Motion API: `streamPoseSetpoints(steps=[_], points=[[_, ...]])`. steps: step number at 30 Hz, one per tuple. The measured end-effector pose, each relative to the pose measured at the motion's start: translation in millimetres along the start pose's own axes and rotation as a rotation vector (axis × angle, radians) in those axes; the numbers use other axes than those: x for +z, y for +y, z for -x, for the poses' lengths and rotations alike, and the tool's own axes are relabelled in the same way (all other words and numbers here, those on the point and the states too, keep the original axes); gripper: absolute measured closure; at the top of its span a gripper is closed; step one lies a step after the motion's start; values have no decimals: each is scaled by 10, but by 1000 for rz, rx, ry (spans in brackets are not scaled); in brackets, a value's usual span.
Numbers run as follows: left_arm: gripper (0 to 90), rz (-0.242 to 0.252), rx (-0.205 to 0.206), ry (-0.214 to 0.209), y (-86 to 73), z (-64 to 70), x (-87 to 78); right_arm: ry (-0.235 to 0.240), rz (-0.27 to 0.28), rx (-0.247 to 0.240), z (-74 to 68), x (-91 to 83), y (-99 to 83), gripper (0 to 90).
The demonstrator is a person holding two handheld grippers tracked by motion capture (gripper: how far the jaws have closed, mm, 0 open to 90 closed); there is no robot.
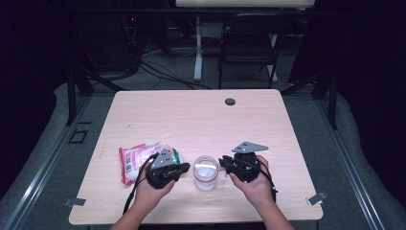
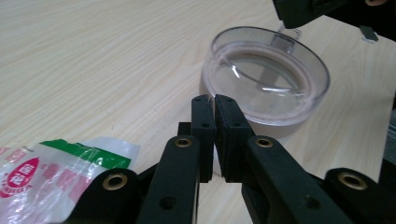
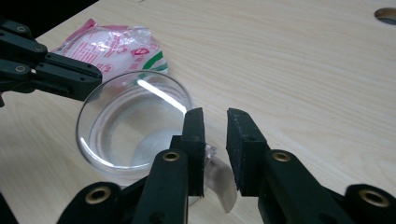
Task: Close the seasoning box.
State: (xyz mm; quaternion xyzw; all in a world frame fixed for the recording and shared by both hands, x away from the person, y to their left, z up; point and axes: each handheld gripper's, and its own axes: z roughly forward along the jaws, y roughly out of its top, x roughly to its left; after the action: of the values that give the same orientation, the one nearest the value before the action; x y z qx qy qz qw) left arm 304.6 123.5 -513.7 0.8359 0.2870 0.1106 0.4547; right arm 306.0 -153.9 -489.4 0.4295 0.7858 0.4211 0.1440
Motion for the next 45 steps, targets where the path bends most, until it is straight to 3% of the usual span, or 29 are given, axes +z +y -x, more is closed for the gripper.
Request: streamPoseSetpoints(steps=[7,14,22,26,31,33,36,37,45], points=[[872,-23,16,-39,-30,63,26,27,-1,17,13,10,-22,789],[884,-64,26,-46,-41,48,82,37,17,33,27,15,-45,793],[891,-43,41,-63,-23,73,71,29,27,31,16,18,-56,795],[875,-21,50,-71,-1,106,59,21,29,23,13,11,-59,740],[841,3,45,-68,29,98,56,34,45,-11,0,-16,-73,668],[795,32,30,-67,58,84,71,30,52,-53,-18,-61,-93,642],[745,51,21,-61,84,81,94,36,56,-75,-40,-94,-118,628],[735,63,15,-69,114,80,115,34,58,-109,-66,-131,-142,605],[614,102,30,-71,200,115,233,42,43,-181,-199,-226,-244,524]])
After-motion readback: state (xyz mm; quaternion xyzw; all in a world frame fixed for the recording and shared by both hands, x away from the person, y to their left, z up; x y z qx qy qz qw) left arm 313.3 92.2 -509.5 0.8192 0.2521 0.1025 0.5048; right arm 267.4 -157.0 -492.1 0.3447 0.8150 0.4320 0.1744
